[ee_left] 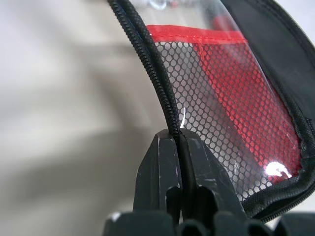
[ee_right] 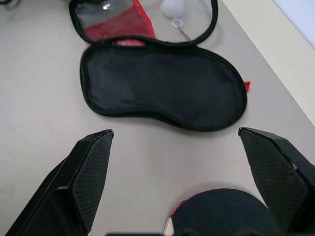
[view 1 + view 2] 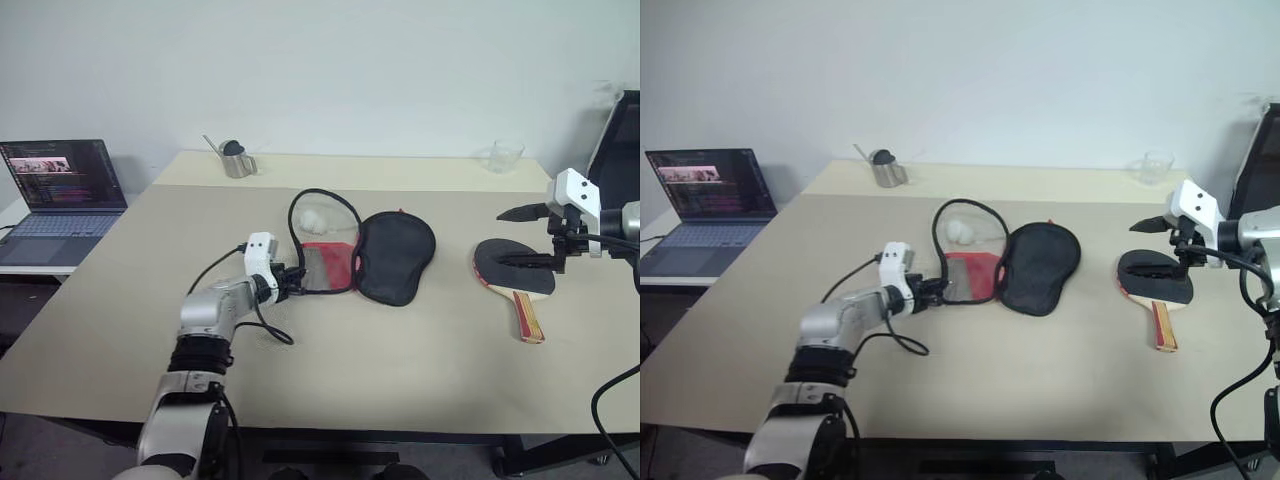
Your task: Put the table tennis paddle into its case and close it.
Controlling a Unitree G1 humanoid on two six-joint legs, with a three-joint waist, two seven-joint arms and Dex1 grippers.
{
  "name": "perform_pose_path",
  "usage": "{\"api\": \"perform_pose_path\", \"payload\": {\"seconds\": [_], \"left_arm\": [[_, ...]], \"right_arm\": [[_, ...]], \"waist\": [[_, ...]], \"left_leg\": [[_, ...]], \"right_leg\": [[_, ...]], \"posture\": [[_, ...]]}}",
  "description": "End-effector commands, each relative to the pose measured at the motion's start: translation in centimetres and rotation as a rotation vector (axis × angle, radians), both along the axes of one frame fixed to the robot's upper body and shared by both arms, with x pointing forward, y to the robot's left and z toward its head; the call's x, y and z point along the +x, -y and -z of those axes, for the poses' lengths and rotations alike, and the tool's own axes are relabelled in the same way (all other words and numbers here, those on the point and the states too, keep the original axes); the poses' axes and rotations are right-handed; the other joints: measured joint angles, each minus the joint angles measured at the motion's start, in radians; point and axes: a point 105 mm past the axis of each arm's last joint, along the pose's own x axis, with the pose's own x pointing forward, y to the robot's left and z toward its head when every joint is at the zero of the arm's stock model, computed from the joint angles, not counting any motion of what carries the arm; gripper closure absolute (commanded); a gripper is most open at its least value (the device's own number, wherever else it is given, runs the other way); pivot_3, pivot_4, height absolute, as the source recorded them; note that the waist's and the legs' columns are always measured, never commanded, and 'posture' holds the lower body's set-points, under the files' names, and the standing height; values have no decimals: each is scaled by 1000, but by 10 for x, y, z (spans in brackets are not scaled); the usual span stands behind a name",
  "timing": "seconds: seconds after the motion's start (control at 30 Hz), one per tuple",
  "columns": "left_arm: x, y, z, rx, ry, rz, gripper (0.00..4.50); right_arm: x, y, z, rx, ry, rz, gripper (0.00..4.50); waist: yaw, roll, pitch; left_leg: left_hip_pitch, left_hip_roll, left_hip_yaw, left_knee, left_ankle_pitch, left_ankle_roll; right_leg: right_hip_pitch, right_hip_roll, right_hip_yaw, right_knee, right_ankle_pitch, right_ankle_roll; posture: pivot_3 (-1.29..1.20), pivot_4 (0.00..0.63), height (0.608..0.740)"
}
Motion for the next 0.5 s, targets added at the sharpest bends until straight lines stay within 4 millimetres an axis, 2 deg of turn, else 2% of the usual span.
{"api": "perform_pose_path", "payload": {"seconds": [0.03,0.13,0.5], "left_arm": [[1,8,-15,23,78,-19,4479],[-1,5,-15,40,92,-71,4479],[-6,-37,-27,95,161,-258,4479]], "right_arm": [[-6,2,-20,4,72,0,0],[-7,2,-19,4,71,-1,0],[-8,1,-19,2,70,-4,0]], "waist": [[0,0,0],[-1,0,0],[-1,0,0]], "left_leg": [[0,0,0,0,0,0],[0,0,0,0,0,0],[1,0,0,0,0,0]], "right_leg": [[0,0,0,0,0,0],[0,0,0,0,0,0],[0,0,0,0,0,0]], "posture": [[0,150,740],[0,150,740],[0,150,740]]}}
